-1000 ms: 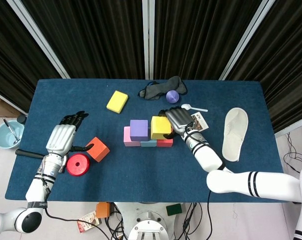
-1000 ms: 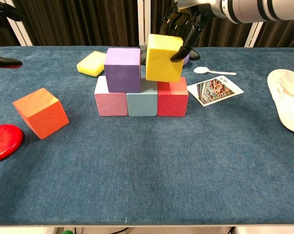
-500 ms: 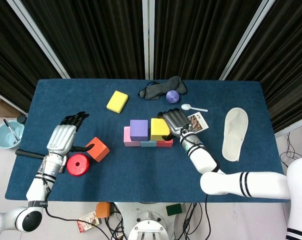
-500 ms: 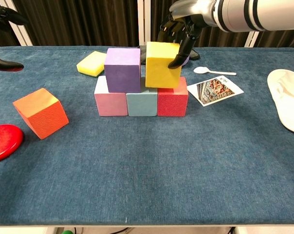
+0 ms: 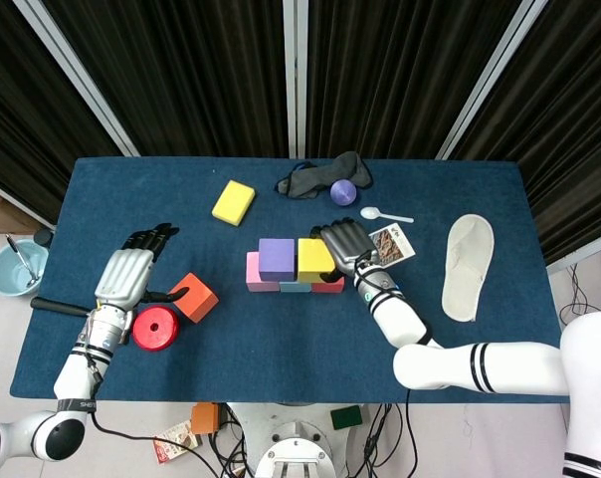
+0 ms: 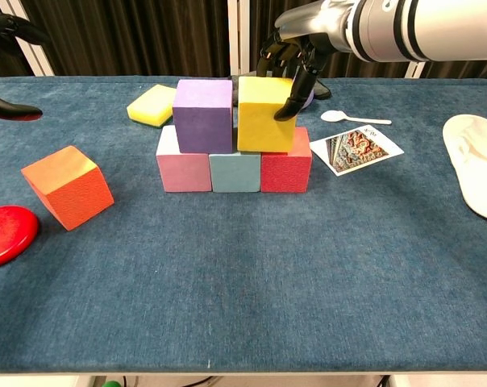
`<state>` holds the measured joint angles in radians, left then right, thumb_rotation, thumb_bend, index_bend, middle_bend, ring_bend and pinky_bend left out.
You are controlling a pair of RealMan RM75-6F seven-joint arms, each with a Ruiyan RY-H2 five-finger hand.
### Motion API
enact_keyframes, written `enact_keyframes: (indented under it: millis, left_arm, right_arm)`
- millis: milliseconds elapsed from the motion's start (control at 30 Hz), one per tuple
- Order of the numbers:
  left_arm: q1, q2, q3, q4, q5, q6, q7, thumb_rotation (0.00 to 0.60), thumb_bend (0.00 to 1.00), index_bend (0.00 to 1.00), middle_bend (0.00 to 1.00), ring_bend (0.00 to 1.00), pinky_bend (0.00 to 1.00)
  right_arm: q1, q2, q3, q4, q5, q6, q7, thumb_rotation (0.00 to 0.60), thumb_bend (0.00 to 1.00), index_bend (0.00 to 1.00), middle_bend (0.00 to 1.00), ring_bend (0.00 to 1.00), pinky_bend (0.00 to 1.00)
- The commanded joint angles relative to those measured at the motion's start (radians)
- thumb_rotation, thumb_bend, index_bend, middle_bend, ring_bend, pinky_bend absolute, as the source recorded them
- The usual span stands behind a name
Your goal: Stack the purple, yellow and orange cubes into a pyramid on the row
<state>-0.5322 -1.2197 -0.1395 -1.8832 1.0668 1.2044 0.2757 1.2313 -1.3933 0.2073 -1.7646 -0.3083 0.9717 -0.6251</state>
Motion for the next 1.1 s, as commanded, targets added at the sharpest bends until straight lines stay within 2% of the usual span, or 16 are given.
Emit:
enact_keyframes:
  millis: [33, 533, 600, 933, 1100]
  left_arm:
    - [0.002, 0.0, 0.0, 0.0, 0.0, -0.001, 0.001, 0.437, 0.12, 0.12, 0.08, 0.11, 0.12]
    - [0.011, -0.001, -0.006, 0.007, 0.003, -0.013, -0.006, 0.449, 0.12, 0.12, 0.08, 0.11, 0.12]
    - [0.012, -0.001, -0.006, 0.008, 0.004, -0.013, -0.007, 0.437, 0.12, 0.12, 0.08, 0.11, 0.12]
    - [0.016, -0.005, -0.007, 0.014, 0.007, -0.02, -0.011, 0.45, 0.12, 0.12, 0.08, 0.11, 0.12]
    - [0.016, -0.007, -0.01, 0.015, 0.01, -0.021, -0.012, 0.441, 0.12, 0.12, 0.08, 0.11, 0.12]
  right_arm:
    - [0.001, -0.005, -0.001, 0.003, 0.0, 0.003, -0.002, 0.6, 0.34, 0.52, 0.38, 0.22, 0.18]
    - [0.006, -0.023, 0.002, 0.01, 0.014, 0.02, -0.017, 0.6, 0.34, 0.5, 0.37, 0.22, 0.17]
    - [0.008, -0.026, 0.0, 0.012, 0.012, 0.025, -0.023, 0.6, 0.33, 0.5, 0.37, 0.22, 0.17]
    - [0.013, -0.039, 0.0, 0.014, 0.027, 0.031, -0.039, 0.6, 0.33, 0.43, 0.34, 0.2, 0.16]
    - [0.014, -0.04, -0.002, 0.012, 0.034, 0.027, -0.046, 0.6, 0.32, 0.36, 0.31, 0.19, 0.14]
